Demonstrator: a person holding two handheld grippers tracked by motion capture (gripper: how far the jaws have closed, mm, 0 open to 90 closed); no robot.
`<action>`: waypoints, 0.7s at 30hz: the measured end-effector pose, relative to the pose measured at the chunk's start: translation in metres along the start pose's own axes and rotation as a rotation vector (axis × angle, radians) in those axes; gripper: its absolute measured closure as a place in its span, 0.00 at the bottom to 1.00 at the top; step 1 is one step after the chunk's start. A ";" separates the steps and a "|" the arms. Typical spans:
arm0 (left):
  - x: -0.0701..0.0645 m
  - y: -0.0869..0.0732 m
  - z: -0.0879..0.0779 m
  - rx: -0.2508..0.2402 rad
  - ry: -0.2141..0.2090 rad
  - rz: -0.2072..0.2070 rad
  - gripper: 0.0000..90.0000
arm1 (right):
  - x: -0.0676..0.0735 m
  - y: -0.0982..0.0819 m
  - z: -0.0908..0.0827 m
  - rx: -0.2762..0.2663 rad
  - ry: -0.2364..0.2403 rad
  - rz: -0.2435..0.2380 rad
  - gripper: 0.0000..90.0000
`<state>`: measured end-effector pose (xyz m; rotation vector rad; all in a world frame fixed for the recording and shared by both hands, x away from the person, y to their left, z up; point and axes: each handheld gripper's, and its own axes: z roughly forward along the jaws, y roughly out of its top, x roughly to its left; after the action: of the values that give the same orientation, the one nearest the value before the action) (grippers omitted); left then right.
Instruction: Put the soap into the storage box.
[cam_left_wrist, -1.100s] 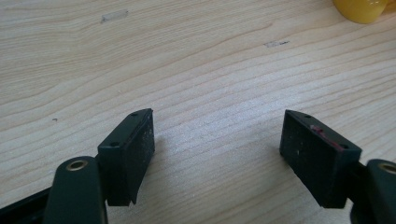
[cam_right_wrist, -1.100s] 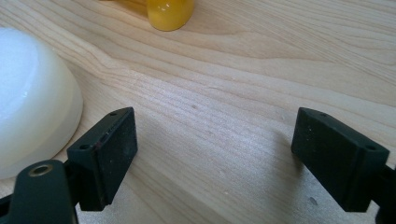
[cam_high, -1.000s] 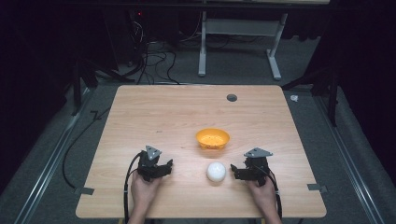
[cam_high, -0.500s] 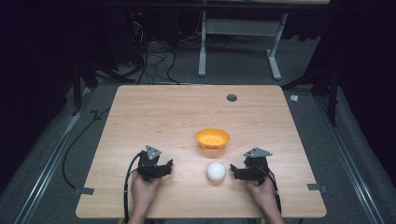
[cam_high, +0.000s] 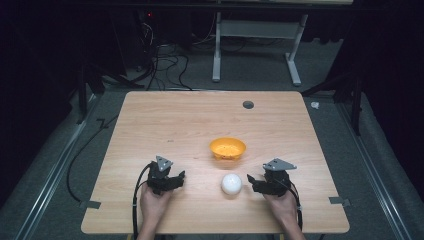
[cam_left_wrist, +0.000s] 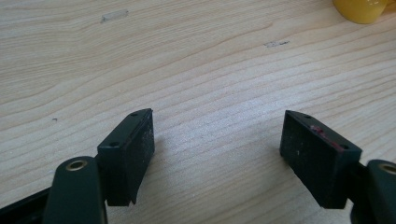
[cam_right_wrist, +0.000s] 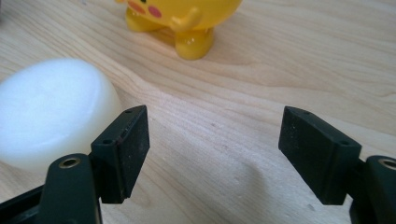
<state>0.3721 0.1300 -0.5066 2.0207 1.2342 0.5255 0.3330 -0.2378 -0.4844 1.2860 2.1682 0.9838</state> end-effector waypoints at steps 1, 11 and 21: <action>0.000 0.000 0.000 0.000 0.000 0.000 0.30 | 0.000 0.000 0.000 0.000 0.000 0.000 0.28; 0.000 0.000 0.000 0.000 -0.001 0.001 0.29 | 0.007 0.000 -0.021 -0.055 0.028 -0.003 0.29; 0.000 0.000 0.000 0.000 0.000 0.001 0.29 | 0.021 0.004 -0.032 -0.112 0.114 -0.005 0.29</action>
<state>0.3721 0.1300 -0.5066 2.0217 1.2331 0.5256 0.3041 -0.2294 -0.4606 1.1989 2.1644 1.1855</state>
